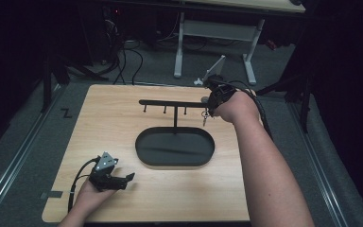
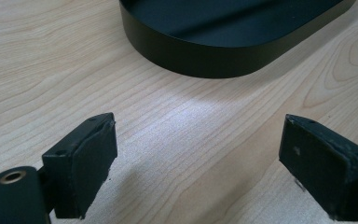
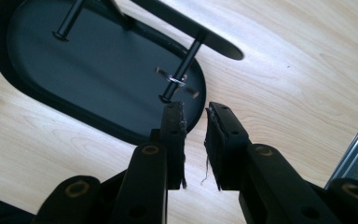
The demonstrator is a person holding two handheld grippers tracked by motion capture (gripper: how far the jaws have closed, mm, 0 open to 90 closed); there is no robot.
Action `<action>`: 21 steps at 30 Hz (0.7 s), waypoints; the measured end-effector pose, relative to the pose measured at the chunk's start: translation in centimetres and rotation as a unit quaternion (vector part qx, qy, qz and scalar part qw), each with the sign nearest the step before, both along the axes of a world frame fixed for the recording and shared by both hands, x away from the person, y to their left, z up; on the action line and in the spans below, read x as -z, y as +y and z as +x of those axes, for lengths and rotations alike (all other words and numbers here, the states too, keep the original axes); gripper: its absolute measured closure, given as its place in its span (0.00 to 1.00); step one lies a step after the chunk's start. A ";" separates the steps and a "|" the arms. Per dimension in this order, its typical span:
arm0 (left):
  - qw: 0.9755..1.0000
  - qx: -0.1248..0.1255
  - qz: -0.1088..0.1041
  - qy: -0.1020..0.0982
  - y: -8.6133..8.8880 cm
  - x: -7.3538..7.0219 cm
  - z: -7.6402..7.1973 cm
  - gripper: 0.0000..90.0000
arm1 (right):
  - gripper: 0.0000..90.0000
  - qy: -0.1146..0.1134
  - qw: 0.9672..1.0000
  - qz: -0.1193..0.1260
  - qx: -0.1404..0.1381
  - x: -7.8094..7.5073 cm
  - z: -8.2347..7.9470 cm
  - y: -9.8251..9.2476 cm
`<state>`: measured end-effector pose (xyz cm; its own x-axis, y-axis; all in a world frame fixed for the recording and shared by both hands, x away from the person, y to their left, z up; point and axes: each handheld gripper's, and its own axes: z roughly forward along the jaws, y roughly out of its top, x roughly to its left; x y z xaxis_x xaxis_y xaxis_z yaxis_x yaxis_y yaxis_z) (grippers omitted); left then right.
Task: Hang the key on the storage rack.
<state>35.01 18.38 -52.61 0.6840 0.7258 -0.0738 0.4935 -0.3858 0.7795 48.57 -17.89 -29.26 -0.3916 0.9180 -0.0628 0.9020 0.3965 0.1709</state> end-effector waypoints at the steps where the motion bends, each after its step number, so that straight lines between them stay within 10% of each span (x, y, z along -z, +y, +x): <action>1: 1.000 0.000 0.000 0.000 0.0 0.0 0.0 0.13 | 0.85 -0.004 1.000 0.001 0.001 -0.2 -0.1 -0.1; 9: 1.000 0.001 -0.001 -0.003 -0.2 -0.1 0.1 0.13 | 0.83 -0.012 1.000 0.005 0.011 -0.2 -1.1 -1.5; 21: 1.000 0.006 -0.005 0.000 -0.8 -0.1 0.6 0.13 | 0.68 -0.020 0.999 0.017 0.027 6.0 -3.1 -3.4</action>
